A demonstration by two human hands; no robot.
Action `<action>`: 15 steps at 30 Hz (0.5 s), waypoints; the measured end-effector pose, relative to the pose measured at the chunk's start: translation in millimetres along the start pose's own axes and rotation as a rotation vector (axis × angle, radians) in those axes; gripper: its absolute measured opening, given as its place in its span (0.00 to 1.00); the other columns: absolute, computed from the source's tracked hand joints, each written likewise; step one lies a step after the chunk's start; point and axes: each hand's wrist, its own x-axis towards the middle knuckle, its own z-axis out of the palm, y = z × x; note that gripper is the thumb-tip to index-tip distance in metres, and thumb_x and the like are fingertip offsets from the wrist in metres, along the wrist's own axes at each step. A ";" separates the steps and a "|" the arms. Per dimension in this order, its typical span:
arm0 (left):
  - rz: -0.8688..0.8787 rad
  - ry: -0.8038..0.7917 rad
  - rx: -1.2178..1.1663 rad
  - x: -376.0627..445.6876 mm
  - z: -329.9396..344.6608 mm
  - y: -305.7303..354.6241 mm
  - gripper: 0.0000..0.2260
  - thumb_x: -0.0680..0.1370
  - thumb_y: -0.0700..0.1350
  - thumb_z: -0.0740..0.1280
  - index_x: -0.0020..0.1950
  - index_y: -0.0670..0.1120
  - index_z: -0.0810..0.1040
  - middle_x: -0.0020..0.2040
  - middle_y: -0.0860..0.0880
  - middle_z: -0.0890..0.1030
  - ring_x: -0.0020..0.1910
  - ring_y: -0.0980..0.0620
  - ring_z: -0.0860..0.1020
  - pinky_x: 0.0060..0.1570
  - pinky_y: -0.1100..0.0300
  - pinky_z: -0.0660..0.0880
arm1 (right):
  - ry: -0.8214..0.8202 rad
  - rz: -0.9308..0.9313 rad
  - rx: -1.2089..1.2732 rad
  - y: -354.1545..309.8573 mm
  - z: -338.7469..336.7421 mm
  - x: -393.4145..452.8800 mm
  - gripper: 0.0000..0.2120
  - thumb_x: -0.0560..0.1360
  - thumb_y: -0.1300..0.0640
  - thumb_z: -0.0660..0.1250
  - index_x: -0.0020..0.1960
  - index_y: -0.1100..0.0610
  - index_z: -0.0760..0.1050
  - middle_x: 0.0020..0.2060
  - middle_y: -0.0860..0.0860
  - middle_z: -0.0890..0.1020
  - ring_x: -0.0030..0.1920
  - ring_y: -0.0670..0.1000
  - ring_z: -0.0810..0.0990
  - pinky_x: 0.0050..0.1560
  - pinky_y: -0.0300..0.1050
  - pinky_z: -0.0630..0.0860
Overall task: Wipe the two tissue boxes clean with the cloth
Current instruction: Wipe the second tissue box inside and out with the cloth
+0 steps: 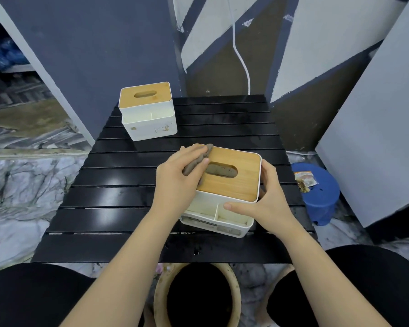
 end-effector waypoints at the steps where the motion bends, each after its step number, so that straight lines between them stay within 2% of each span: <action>1: 0.029 0.001 0.018 -6.7 -2.7 -0.4 0.13 0.79 0.41 0.72 0.62 0.53 0.84 0.61 0.66 0.80 0.68 0.65 0.74 0.74 0.54 0.67 | -0.002 0.000 0.002 -0.6 -0.1 -0.4 0.54 0.59 0.61 0.87 0.76 0.46 0.61 0.70 0.38 0.71 0.68 0.34 0.71 0.63 0.30 0.74; 3: 0.086 0.000 0.029 -21.7 -9.0 0.5 0.13 0.79 0.39 0.72 0.61 0.54 0.83 0.58 0.74 0.78 0.66 0.71 0.73 0.75 0.56 0.65 | -0.008 0.007 -0.003 -1.5 -0.4 -1.0 0.54 0.59 0.61 0.87 0.76 0.45 0.61 0.70 0.38 0.71 0.68 0.33 0.71 0.63 0.29 0.74; 4: 0.091 0.007 0.027 -30.1 -12.3 -0.8 0.13 0.79 0.39 0.72 0.60 0.54 0.83 0.59 0.74 0.78 0.67 0.71 0.72 0.74 0.57 0.66 | -0.009 0.017 -0.009 -2.3 -0.4 -1.3 0.54 0.60 0.61 0.87 0.76 0.45 0.61 0.70 0.37 0.71 0.68 0.33 0.71 0.63 0.29 0.74; 6: 0.027 0.012 -0.006 -45.8 -20.8 -0.2 0.11 0.79 0.41 0.72 0.59 0.52 0.85 0.64 0.64 0.80 0.70 0.64 0.72 0.69 0.61 0.72 | -0.008 0.032 -0.008 -5.2 0.5 -2.4 0.54 0.60 0.61 0.87 0.76 0.45 0.61 0.70 0.36 0.71 0.67 0.31 0.71 0.62 0.28 0.74; 7: -0.039 0.004 -0.061 -52.7 -25.8 1.1 0.10 0.79 0.41 0.72 0.58 0.52 0.86 0.63 0.59 0.82 0.67 0.61 0.77 0.60 0.64 0.77 | -0.012 0.036 0.002 -6.8 0.6 -3.3 0.54 0.60 0.61 0.87 0.76 0.44 0.61 0.69 0.36 0.71 0.67 0.31 0.71 0.60 0.28 0.74; 8: -0.119 -0.011 -0.150 -59.2 -30.8 3.9 0.10 0.79 0.41 0.71 0.57 0.52 0.86 0.58 0.57 0.85 0.56 0.59 0.83 0.48 0.65 0.79 | -0.019 0.043 0.016 -9.4 0.6 -4.2 0.54 0.60 0.60 0.87 0.77 0.44 0.61 0.69 0.35 0.72 0.66 0.30 0.72 0.59 0.28 0.75; 9: -0.189 -0.027 -0.251 -65.2 -36.1 7.6 0.09 0.79 0.41 0.71 0.56 0.52 0.87 0.46 0.53 0.86 0.40 0.57 0.83 0.35 0.66 0.77 | -0.034 0.057 0.026 -10.1 0.0 -5.1 0.54 0.60 0.58 0.87 0.77 0.43 0.61 0.69 0.34 0.73 0.66 0.31 0.72 0.59 0.29 0.75; 10: -0.251 -0.025 -0.328 -69.4 -41.9 12.1 0.09 0.80 0.41 0.70 0.55 0.52 0.87 0.35 0.47 0.82 0.28 0.53 0.76 0.27 0.63 0.73 | -0.055 0.072 0.029 -10.8 -0.9 -6.4 0.55 0.59 0.56 0.87 0.78 0.42 0.60 0.68 0.33 0.73 0.67 0.32 0.73 0.59 0.31 0.77; 11: -0.313 0.003 -0.384 -71.4 -47.2 15.3 0.09 0.80 0.43 0.69 0.55 0.53 0.87 0.30 0.40 0.77 0.26 0.50 0.71 0.25 0.61 0.71 | -0.077 0.090 0.031 -10.1 -3.1 -8.2 0.57 0.59 0.53 0.88 0.79 0.41 0.59 0.69 0.32 0.73 0.69 0.34 0.73 0.62 0.36 0.77; 12: -0.364 0.047 -0.438 -71.8 -51.7 15.2 0.08 0.80 0.44 0.69 0.55 0.53 0.87 0.32 0.35 0.76 0.29 0.47 0.73 0.29 0.60 0.75 | -0.089 0.115 0.039 -10.9 -5.0 -10.5 0.61 0.57 0.48 0.88 0.81 0.40 0.57 0.72 0.33 0.71 0.72 0.37 0.71 0.68 0.42 0.75; 13: -0.410 0.101 -0.505 -70.5 -56.0 12.2 0.08 0.80 0.46 0.69 0.56 0.52 0.86 0.38 0.34 0.80 0.36 0.44 0.77 0.39 0.55 0.81 | -0.089 0.144 0.051 -11.4 -6.5 -13.5 0.66 0.55 0.43 0.88 0.82 0.39 0.53 0.77 0.35 0.67 0.77 0.41 0.66 0.74 0.50 0.71; 14: -0.454 0.161 -0.584 -67.6 -58.9 6.2 0.09 0.80 0.47 0.70 0.58 0.51 0.86 0.46 0.36 0.84 0.44 0.41 0.79 0.53 0.48 0.82 | -0.075 0.171 0.066 -13.3 -7.2 -17.8 0.71 0.52 0.40 0.88 0.83 0.39 0.49 0.81 0.38 0.61 0.81 0.44 0.60 0.79 0.54 0.64; 15: -0.492 0.212 -0.667 -63.4 -61.4 2.7 0.10 0.80 0.48 0.70 0.60 0.49 0.85 0.52 0.40 0.85 0.53 0.41 0.81 0.63 0.43 0.78 | -0.052 0.192 0.074 -15.7 -7.3 -23.3 0.73 0.50 0.40 0.88 0.84 0.40 0.46 0.82 0.40 0.56 0.82 0.46 0.55 0.81 0.53 0.58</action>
